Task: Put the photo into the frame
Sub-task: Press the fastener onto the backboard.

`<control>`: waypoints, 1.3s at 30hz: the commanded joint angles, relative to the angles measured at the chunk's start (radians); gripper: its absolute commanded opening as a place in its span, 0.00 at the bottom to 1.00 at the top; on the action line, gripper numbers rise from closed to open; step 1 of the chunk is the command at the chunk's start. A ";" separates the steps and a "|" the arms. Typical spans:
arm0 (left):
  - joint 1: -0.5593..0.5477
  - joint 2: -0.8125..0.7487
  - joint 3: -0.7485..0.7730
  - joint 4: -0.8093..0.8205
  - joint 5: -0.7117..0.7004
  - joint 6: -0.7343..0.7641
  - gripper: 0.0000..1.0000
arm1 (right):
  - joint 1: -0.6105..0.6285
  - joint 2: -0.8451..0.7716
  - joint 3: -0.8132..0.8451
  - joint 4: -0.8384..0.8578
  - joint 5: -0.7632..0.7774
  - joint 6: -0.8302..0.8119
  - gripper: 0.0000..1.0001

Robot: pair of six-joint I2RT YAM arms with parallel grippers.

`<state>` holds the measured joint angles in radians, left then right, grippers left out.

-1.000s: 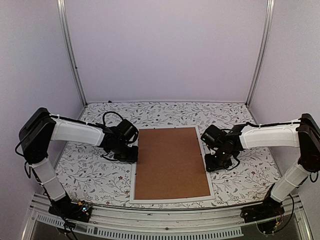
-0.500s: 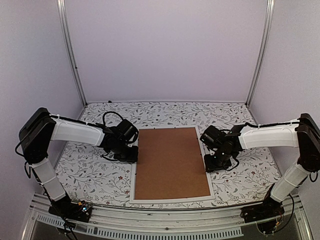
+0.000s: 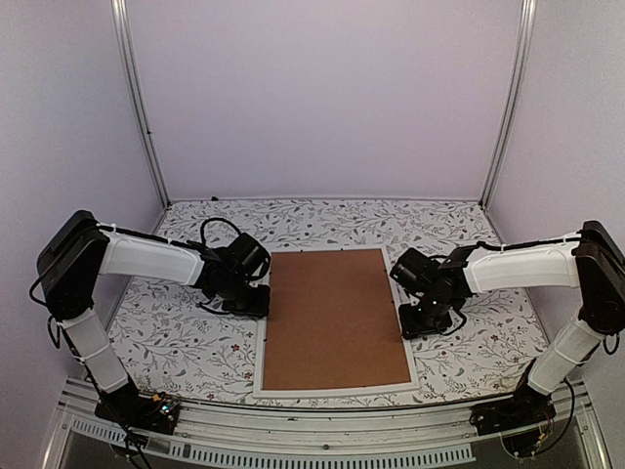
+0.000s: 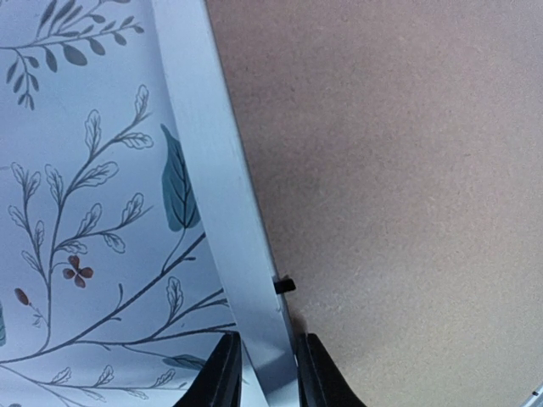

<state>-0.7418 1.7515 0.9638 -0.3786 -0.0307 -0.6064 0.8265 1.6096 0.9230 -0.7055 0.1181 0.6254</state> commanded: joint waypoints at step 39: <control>-0.018 -0.026 -0.053 -0.008 -0.010 0.001 0.26 | 0.132 0.203 0.146 -0.046 0.046 0.080 0.46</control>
<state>-0.7444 1.7363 0.9386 -0.3508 -0.0341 -0.6064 0.9546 1.7836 1.1069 -0.8371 0.2493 0.6998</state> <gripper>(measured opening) 0.251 0.459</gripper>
